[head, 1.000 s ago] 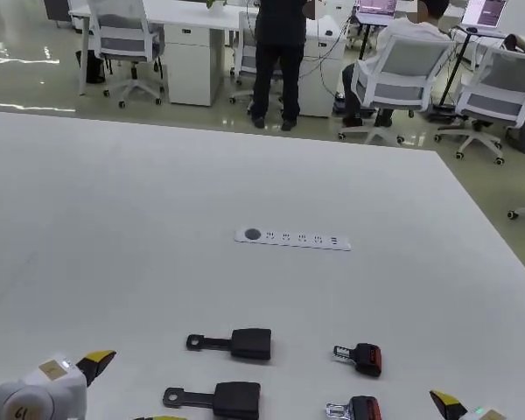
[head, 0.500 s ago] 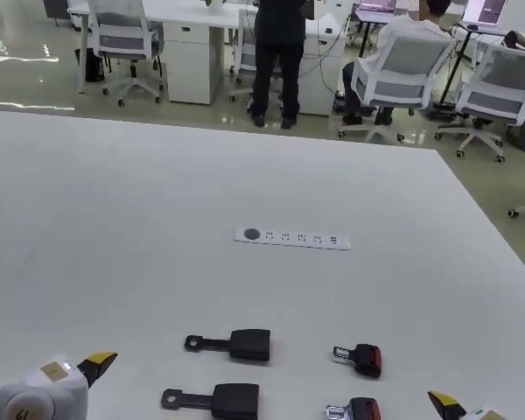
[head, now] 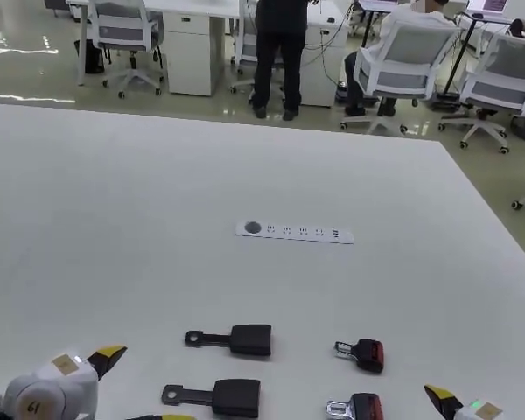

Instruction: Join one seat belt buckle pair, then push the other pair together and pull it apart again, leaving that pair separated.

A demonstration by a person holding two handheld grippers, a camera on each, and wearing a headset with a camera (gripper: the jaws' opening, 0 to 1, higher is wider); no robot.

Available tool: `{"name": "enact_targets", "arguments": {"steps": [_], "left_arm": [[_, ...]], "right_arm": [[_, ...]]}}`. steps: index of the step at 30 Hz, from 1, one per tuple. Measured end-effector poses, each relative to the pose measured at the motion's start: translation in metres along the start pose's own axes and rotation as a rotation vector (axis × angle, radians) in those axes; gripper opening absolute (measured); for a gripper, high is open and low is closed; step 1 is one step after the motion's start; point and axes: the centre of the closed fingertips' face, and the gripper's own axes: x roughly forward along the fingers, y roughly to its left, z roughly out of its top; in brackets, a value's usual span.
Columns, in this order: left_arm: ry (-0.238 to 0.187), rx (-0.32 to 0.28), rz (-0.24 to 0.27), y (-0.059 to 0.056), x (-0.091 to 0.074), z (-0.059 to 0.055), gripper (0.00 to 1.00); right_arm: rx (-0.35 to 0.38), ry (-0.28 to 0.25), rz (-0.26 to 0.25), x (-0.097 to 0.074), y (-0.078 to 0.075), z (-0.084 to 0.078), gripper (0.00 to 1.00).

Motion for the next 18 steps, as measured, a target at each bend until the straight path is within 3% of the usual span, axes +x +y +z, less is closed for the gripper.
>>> {"name": "enact_targets", "arguments": {"steps": [4,6,8,12,15,18], "left_arm": [[0.008,-0.002,-0.008,-0.007,0.003,0.001,0.97],[0.014,-0.003,-0.012,0.001,0.008,-0.007,0.97],[0.016,-0.004,-0.019,-0.007,0.008,-0.002,0.97],[0.026,-0.003,-0.025,-0.012,0.011,-0.001,0.97],[0.032,-0.002,-0.032,-0.001,0.018,-0.012,0.97],[0.038,-0.002,-0.037,-0.002,0.021,-0.012,0.97]], "right_arm": [[-0.006,0.012,0.008,0.003,0.001,-0.002,0.89],[-0.007,0.018,0.016,0.005,0.001,-0.004,0.89],[-0.010,0.022,0.021,0.006,0.002,-0.005,0.88],[-0.017,0.029,0.034,0.011,0.002,-0.007,0.87],[-0.030,0.039,0.047,0.015,0.004,-0.007,0.87],[-0.036,0.048,0.065,0.019,0.007,-0.006,0.87]]}}
